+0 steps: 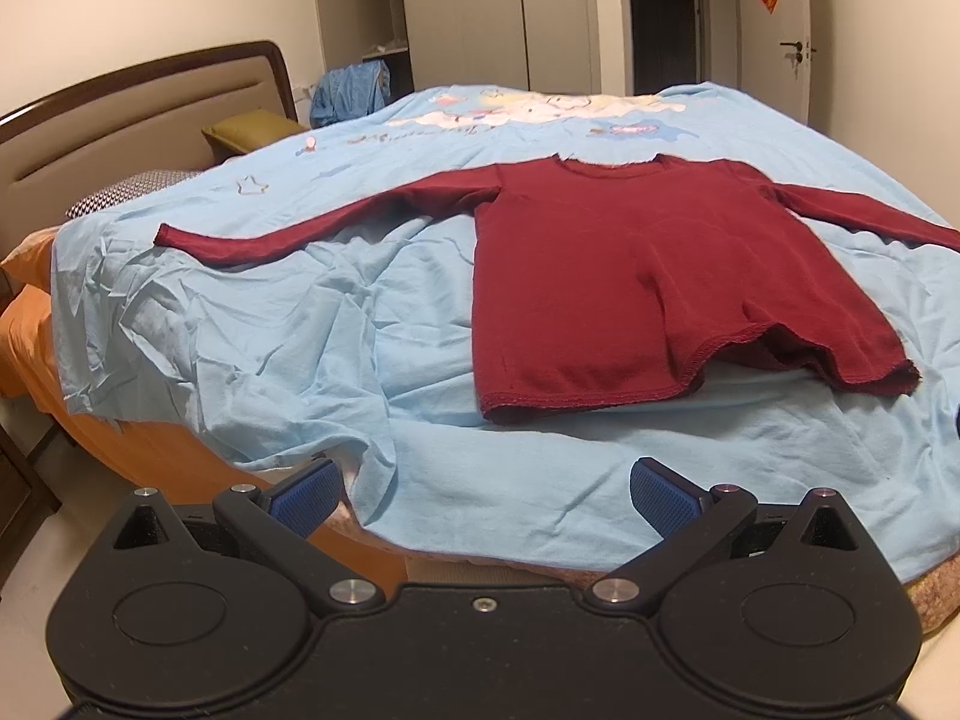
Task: Fold small clothes
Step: 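Move the right tool to the sweater's sleeve cuff while the left tool approaches the body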
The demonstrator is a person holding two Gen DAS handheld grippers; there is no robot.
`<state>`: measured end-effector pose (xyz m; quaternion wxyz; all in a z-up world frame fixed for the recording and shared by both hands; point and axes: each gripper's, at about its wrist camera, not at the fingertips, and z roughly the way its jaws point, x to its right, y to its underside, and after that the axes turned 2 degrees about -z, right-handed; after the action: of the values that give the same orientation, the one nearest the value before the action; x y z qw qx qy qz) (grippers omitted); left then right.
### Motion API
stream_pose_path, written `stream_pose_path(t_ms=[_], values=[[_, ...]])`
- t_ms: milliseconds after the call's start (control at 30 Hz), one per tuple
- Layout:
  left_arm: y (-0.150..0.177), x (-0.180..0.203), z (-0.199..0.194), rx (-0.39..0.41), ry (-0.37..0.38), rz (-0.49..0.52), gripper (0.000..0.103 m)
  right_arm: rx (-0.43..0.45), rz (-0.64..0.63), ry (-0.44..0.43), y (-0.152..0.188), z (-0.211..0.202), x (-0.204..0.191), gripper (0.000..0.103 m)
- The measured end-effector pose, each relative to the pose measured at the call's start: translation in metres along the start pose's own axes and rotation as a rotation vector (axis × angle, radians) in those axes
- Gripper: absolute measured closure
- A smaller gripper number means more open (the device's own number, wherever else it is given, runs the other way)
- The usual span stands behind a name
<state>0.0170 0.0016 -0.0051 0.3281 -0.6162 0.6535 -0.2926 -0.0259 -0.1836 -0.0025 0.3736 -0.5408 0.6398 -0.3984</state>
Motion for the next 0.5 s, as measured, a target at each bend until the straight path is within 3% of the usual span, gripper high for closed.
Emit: stream_pose_path(t_ms=[500], values=[[-0.053, 0.002, 0.052, -0.028, -0.017, 0.016, 0.0, 0.052, -0.014, -0.007, -0.013, 0.042, 0.025, 0.0]])
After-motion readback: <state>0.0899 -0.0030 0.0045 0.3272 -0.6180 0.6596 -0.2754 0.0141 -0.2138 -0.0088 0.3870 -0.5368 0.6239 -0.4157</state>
